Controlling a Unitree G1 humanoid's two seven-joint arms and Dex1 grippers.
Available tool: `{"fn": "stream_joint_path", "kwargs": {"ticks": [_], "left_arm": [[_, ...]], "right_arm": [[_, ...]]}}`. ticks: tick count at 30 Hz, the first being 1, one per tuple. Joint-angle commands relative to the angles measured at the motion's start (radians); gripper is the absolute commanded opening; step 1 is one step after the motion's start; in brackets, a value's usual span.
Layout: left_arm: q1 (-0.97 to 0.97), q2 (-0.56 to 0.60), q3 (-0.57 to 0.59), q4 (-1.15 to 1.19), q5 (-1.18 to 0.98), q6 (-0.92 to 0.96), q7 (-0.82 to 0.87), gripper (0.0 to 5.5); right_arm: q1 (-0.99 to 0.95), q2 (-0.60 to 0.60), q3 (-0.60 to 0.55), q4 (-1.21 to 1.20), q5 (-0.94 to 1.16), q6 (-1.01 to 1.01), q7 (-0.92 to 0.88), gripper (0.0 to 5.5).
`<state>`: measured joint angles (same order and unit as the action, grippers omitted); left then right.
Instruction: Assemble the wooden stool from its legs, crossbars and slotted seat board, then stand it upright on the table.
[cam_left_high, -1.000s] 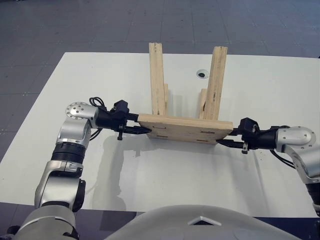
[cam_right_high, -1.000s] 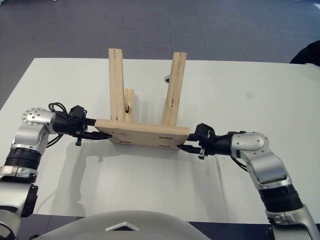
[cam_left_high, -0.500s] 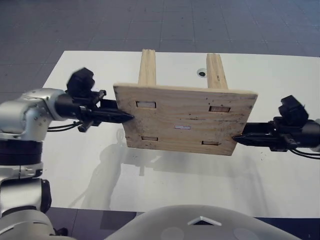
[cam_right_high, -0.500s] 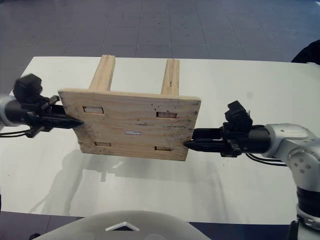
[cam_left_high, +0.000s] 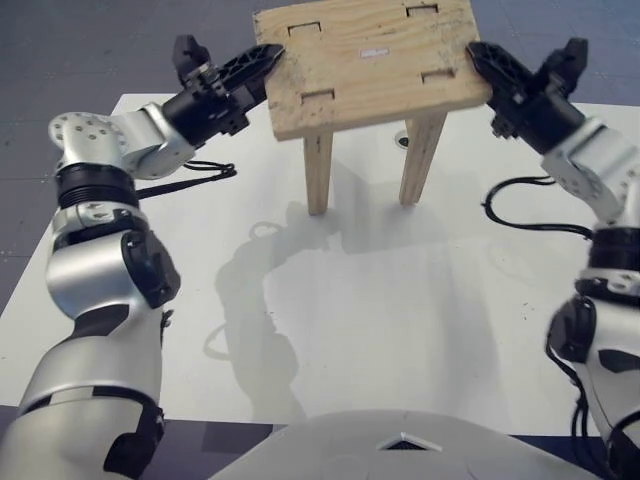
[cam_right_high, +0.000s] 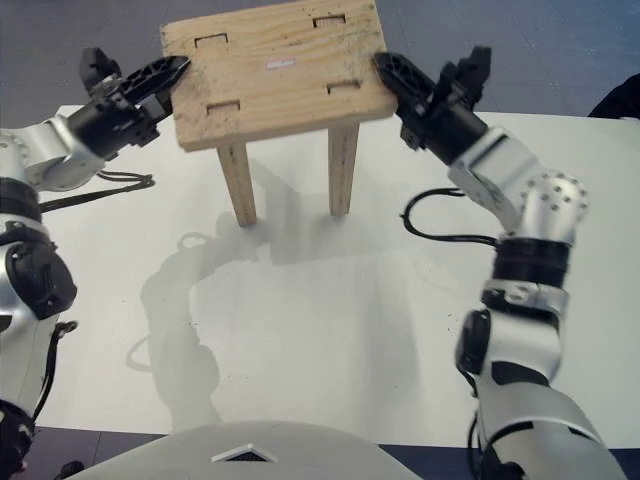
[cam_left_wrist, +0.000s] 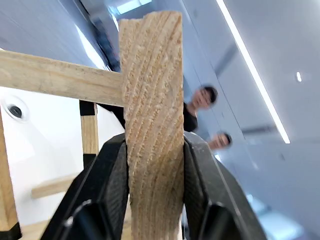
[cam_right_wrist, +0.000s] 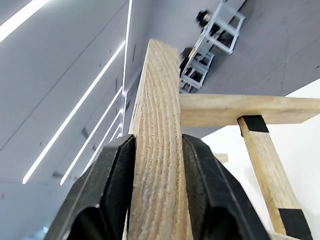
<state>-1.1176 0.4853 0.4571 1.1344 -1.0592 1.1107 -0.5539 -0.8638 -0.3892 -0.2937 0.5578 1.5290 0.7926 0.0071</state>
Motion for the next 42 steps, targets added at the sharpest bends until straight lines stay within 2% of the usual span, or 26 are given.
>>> {"fn": "stream_joint_path", "kwargs": {"ticks": [1, 3, 7, 8, 11, 18, 19, 23, 25, 29, 33, 37, 40, 42], "left_arm": [[-0.221, -0.183, 0.233, 0.205, -0.101, -0.386, 0.466, 1.31], [-0.234, -0.209, 0.269, 0.21, -0.09, -0.47, 0.519, 1.86], [-0.257, -0.216, 0.313, 0.2, -0.043, -0.541, 0.515, 2.53], [-0.261, -0.205, 0.326, 0.197, -0.039, -0.547, 0.507, 2.6], [-0.257, -0.17, 0.336, 0.179, -0.013, -0.517, 0.434, 2.6], [-0.149, -0.151, 0.322, 0.16, 0.076, -0.507, 0.364, 2.6], [-0.128, -0.152, 0.317, 0.16, 0.091, -0.502, 0.369, 2.77], [-0.04, -0.114, 0.274, 0.128, 0.188, -0.605, 0.41, 3.36], [0.014, -0.086, 0.246, 0.045, 0.258, -0.729, 0.428, 3.36], [0.065, -0.1, 0.041, -0.271, 0.473, -0.865, 0.398, 3.36], [-0.125, -0.12, -0.1, -0.341, 0.599, -0.933, 0.374, 3.36], [-0.432, -0.173, -0.153, -0.184, 0.678, -1.111, 0.361, 3.36], [-0.631, -0.25, -0.171, 0.004, 0.724, -1.225, 0.337, 3.36], [-0.647, -0.295, -0.199, 0.095, 0.772, -1.222, 0.327, 3.36]], "right_arm": [[-0.288, 0.087, -0.115, 0.447, -0.163, -0.384, -0.169, 1.36], [-0.328, 0.083, -0.112, 0.526, -0.223, -0.399, -0.12, 1.36], [-0.405, 0.075, -0.138, 0.609, -0.354, -0.389, 0.019, 2.2], [-0.413, 0.068, -0.139, 0.609, -0.385, -0.385, 0.062, 2.35], [-0.423, 0.052, -0.15, 0.585, -0.454, -0.374, 0.152, 2.35], [-0.338, 0.023, -0.227, 0.532, -0.564, -0.403, 0.067, 2.35], [-0.325, 0.027, -0.225, 0.51, -0.58, -0.39, 0.068, 2.4], [-0.237, 0.022, -0.216, 0.337, -0.638, -0.342, 0.029, 2.4], [-0.138, 0.011, -0.142, 0.139, -0.726, -0.317, 0.013, 2.4], [0.005, 0.001, 0.01, -0.209, -0.891, -0.324, 0.03, 2.4], [-0.01, 0.019, 0.094, -0.299, -0.99, -0.343, 0.063, 2.4], [-0.12, 0.045, 0.104, -0.189, -1.053, -0.403, 0.091, 2.4], [-0.022, 0.069, 0.098, -0.264, -1.06, -0.385, 0.089, 2.4], [0.063, 0.08, 0.085, -0.353, -1.052, -0.35, 0.073, 2.4]]}}
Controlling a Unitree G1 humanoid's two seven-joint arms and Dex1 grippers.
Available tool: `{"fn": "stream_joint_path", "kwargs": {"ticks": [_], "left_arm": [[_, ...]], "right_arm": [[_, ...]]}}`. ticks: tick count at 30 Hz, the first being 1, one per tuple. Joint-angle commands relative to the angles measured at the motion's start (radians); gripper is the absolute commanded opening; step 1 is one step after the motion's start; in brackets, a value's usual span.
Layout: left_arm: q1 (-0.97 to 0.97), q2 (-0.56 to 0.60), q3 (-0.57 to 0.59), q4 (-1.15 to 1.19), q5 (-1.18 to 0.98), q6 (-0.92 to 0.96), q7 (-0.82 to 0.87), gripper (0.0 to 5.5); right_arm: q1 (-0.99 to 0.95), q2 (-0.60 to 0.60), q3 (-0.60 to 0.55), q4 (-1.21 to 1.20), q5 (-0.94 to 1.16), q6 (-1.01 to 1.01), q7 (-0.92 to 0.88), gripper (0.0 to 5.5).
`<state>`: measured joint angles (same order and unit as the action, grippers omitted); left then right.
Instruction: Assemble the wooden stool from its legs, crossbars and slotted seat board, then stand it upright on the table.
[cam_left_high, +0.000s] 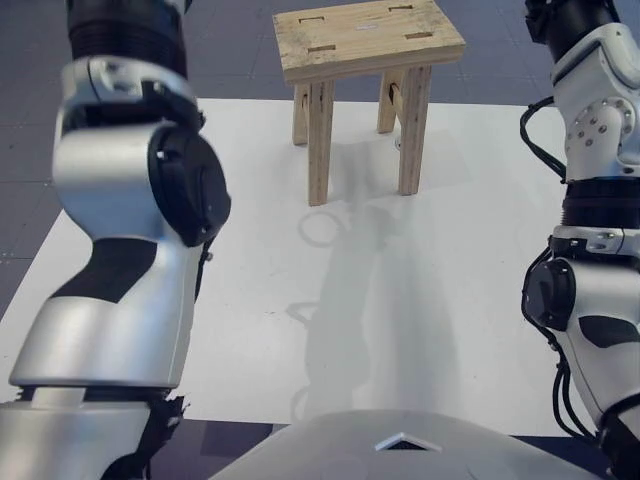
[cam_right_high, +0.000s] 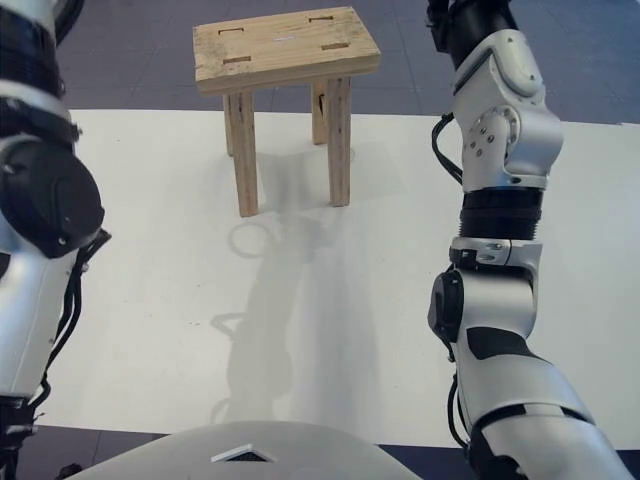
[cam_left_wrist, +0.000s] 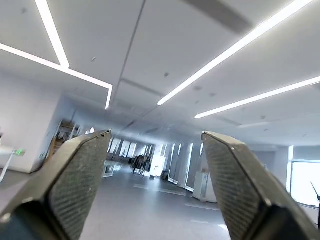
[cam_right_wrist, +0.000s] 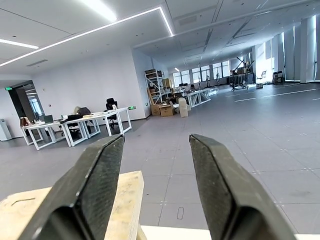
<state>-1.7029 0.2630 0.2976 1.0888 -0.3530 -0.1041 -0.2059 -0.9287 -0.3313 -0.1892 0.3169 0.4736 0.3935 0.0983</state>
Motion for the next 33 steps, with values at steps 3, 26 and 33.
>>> {"fn": "stream_joint_path", "kwargs": {"ticks": [3, 26, 33], "left_arm": [[0.022, -0.119, -0.061, 0.223, 0.118, 0.037, -0.021, 3.36], [0.587, -0.039, -0.005, -0.361, 0.098, 0.07, -0.155, 3.36], [1.328, -0.103, -0.118, -1.063, 0.162, 0.339, -0.021, 3.36]], "right_arm": [[0.231, 0.041, -0.038, -0.237, 0.017, 0.1, -0.049, 2.4], [0.49, 0.154, -0.018, -0.542, 0.02, 0.215, -0.125, 2.4], [0.68, 0.124, 0.154, -0.678, -0.207, 0.137, -0.176, 2.4]]}}
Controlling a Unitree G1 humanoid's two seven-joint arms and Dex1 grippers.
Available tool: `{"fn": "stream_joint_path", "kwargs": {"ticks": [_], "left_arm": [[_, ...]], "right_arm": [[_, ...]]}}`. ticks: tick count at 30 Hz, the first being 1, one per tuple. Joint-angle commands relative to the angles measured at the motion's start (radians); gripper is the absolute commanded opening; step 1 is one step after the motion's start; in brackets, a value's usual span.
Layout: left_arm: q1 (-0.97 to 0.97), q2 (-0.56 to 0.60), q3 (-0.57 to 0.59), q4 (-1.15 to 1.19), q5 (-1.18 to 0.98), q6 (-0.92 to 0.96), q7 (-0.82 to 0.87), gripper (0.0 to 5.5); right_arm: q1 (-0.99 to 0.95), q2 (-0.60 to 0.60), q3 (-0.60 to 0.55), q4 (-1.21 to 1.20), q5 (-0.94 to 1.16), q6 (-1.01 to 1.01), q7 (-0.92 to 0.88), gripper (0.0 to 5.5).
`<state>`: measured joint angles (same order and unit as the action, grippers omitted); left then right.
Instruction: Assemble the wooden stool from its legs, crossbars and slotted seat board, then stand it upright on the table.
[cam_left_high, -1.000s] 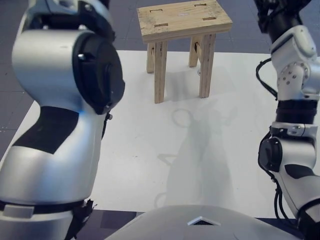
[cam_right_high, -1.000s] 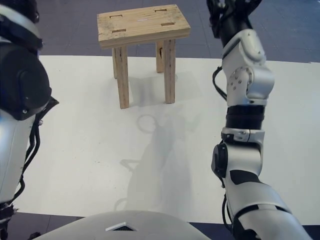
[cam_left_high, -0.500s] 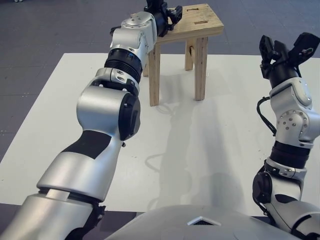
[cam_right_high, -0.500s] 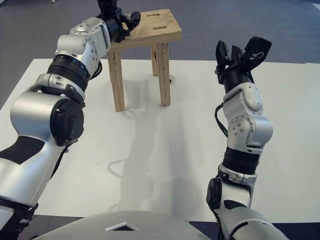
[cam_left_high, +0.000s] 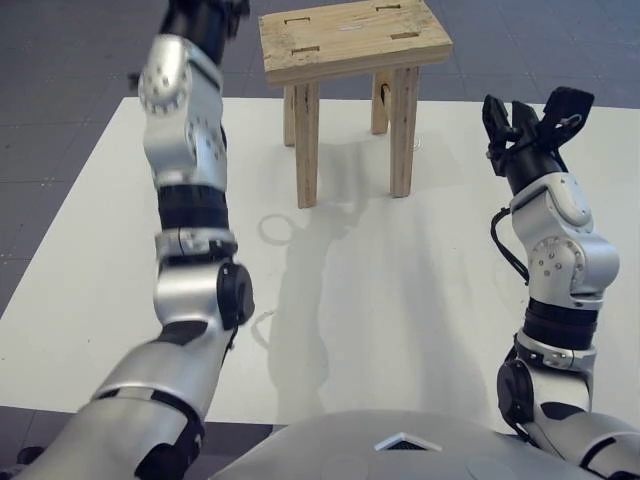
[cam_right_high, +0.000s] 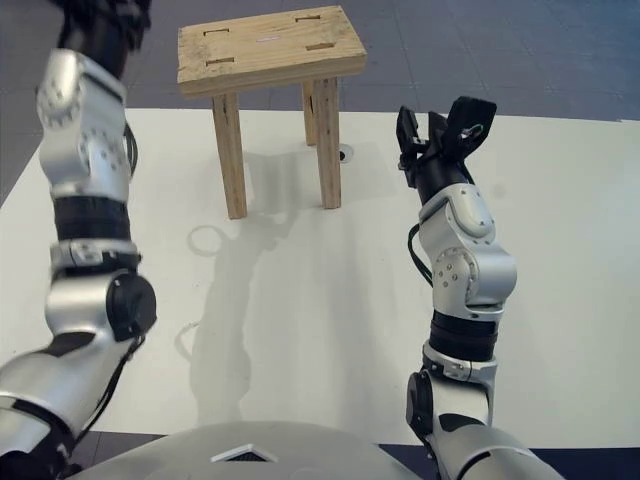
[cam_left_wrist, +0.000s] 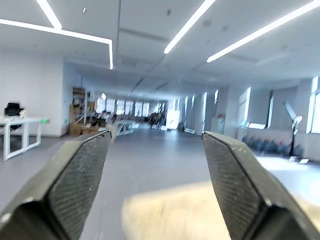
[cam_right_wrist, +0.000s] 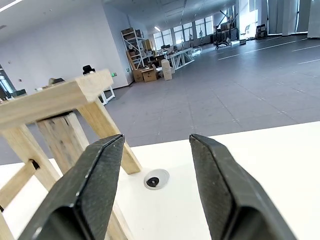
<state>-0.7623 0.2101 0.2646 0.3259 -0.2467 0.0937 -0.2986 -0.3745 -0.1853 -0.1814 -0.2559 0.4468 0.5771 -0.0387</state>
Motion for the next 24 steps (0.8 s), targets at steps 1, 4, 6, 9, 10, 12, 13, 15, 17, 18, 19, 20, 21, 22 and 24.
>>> {"fn": "stream_joint_path", "kwargs": {"ticks": [1, 4, 6, 9, 10, 12, 13, 15, 17, 18, 19, 20, 21, 22, 24], "left_arm": [[0.453, -0.063, -0.108, -0.343, 0.063, 0.165, 0.084, 3.36], [0.519, -0.112, -0.139, -0.424, 0.096, 0.211, 0.174, 3.36], [0.521, -0.126, -0.154, -0.453, 0.108, 0.226, 0.204, 3.36], [0.524, -0.131, -0.178, -0.49, 0.128, 0.233, 0.224, 3.36], [0.527, -0.13, -0.186, -0.5, 0.141, 0.231, 0.233, 3.36], [0.542, -0.136, -0.198, -0.512, 0.15, 0.232, 0.243, 3.36], [0.55, -0.137, -0.203, -0.515, 0.155, 0.23, 0.245, 3.36], [0.567, -0.143, -0.212, -0.525, 0.163, 0.228, 0.254, 3.36], [0.581, -0.15, -0.224, -0.531, 0.168, 0.228, 0.261, 3.36], [0.584, -0.153, -0.232, -0.533, 0.172, 0.224, 0.26, 3.36], [0.588, -0.156, -0.237, -0.537, 0.176, 0.221, 0.264, 3.36], [0.588, -0.158, -0.239, -0.54, 0.178, 0.218, 0.267, 3.36], [0.587, -0.159, -0.24, -0.543, 0.18, 0.217, 0.269, 3.36], [0.583, -0.16, -0.239, -0.547, 0.182, 0.217, 0.271, 3.36], [0.573, -0.162, -0.239, -0.55, 0.182, 0.218, 0.269, 3.36]], "right_arm": [[0.163, -0.022, 0.193, -0.122, -0.231, -0.059, -0.049, 2.4], [0.255, 0.038, 0.254, -0.168, -0.284, -0.071, -0.081, 2.4], [0.274, 0.063, 0.262, -0.179, -0.307, -0.077, -0.094, 2.4], [0.287, 0.077, 0.243, -0.181, -0.32, -0.087, -0.092, 2.4], [0.294, 0.076, 0.233, -0.182, -0.326, -0.093, -0.091, 2.4], [0.307, 0.076, 0.219, -0.181, -0.335, -0.102, -0.086, 2.4], [0.309, 0.077, 0.214, -0.181, -0.339, -0.103, -0.083, 2.4], [0.306, 0.072, 0.206, -0.184, -0.351, -0.101, -0.079, 2.4], [0.308, 0.067, 0.194, -0.188, -0.357, -0.098, -0.077, 2.4], [0.309, 0.066, 0.188, -0.189, -0.359, -0.096, -0.074, 2.4], [0.307, 0.061, 0.185, -0.187, -0.363, -0.096, -0.069, 2.4], [0.304, 0.058, 0.183, -0.186, -0.368, -0.095, -0.064, 2.4], [0.301, 0.058, 0.181, -0.186, -0.373, -0.095, -0.06, 2.4], [0.298, 0.057, 0.18, -0.182, -0.377, -0.097, -0.056, 2.4], [0.297, 0.058, 0.177, -0.178, -0.382, -0.099, -0.052, 2.4]]}}
